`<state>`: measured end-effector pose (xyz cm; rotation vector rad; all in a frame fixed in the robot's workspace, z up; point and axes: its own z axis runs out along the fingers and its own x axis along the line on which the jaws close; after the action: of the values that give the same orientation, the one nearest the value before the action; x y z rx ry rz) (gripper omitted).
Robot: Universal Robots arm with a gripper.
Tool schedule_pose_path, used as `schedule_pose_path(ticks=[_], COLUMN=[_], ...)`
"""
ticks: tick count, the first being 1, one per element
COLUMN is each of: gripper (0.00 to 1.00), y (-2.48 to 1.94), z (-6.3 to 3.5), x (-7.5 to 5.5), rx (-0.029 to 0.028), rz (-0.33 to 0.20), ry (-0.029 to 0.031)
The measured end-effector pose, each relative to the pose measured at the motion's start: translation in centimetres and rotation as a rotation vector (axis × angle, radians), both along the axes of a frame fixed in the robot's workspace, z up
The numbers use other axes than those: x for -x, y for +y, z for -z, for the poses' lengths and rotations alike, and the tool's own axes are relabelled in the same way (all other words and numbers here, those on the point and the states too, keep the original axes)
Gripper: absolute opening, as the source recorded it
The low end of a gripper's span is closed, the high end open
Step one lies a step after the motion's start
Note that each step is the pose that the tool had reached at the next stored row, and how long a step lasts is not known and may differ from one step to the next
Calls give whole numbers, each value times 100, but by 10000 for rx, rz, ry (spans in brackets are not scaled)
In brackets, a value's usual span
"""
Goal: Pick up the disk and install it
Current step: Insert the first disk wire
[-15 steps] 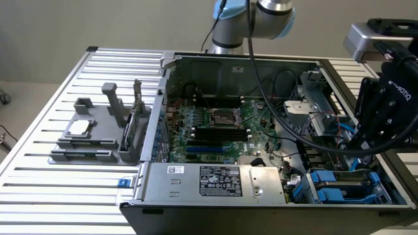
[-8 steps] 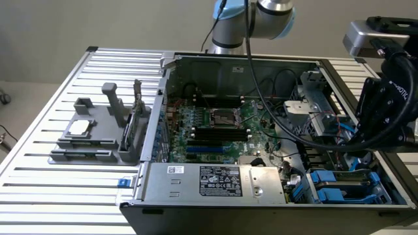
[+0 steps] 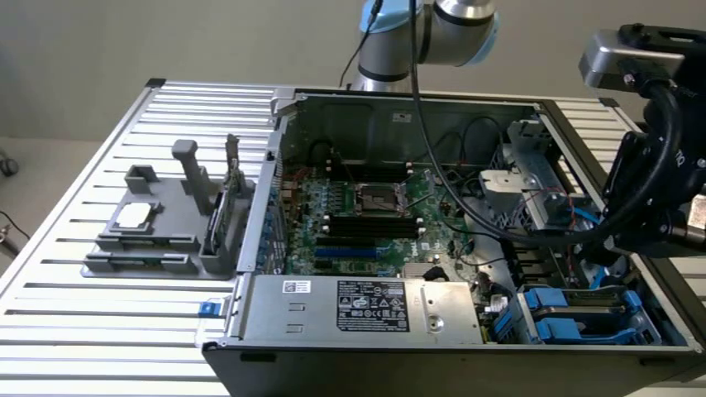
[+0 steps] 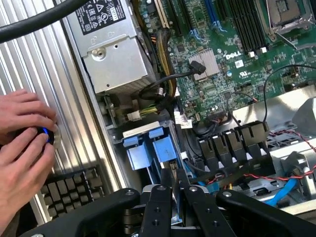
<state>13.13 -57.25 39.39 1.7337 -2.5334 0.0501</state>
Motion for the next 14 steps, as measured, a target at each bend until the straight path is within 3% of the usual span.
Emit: schedule_pose_path(ticks=[14], gripper=[18], y=[0], z=[0], x=[0], rx=[-3], rz=[1870], ry=[0])
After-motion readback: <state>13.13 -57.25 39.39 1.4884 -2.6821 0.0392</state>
